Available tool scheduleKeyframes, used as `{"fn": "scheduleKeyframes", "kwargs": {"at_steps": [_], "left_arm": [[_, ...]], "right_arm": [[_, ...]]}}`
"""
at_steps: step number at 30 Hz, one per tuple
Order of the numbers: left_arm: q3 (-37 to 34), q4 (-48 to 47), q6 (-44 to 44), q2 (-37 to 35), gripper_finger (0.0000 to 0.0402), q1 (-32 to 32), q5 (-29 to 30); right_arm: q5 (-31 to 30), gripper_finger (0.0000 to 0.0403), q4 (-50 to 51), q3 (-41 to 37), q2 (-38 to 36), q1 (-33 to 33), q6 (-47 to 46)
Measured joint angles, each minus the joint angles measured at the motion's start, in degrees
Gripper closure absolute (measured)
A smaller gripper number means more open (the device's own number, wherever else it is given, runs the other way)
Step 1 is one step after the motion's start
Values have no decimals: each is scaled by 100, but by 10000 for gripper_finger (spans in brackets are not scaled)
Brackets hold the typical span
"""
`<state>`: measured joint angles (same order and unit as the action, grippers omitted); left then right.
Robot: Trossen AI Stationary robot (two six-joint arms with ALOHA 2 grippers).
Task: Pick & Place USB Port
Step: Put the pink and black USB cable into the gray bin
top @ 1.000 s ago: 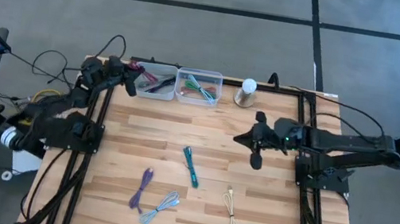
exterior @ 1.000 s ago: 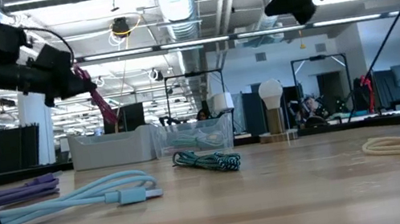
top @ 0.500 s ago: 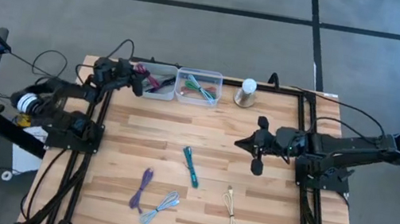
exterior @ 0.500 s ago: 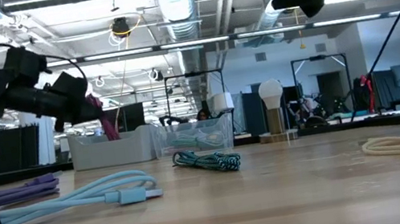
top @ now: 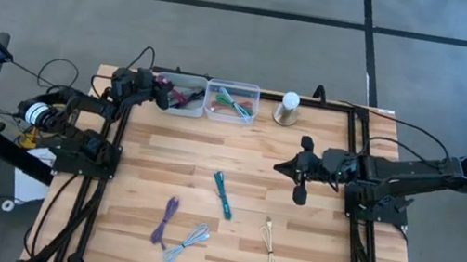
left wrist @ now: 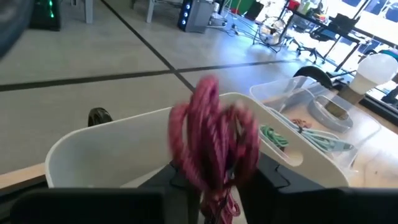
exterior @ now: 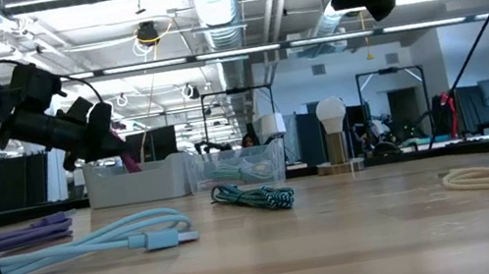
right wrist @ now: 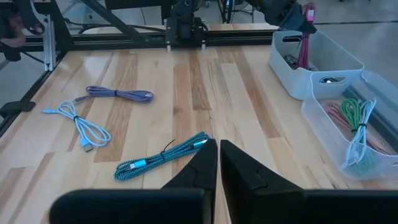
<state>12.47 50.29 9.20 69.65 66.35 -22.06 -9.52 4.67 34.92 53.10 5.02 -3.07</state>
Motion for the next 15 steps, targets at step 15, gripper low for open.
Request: {"fn": "scheduleKeyframes", "kwargs": {"at_steps": [15], "left_arm": [[440, 121, 377, -353, 168, 0, 372]], "right_arm": [[0, 391, -61, 2, 2, 0, -1]]}}
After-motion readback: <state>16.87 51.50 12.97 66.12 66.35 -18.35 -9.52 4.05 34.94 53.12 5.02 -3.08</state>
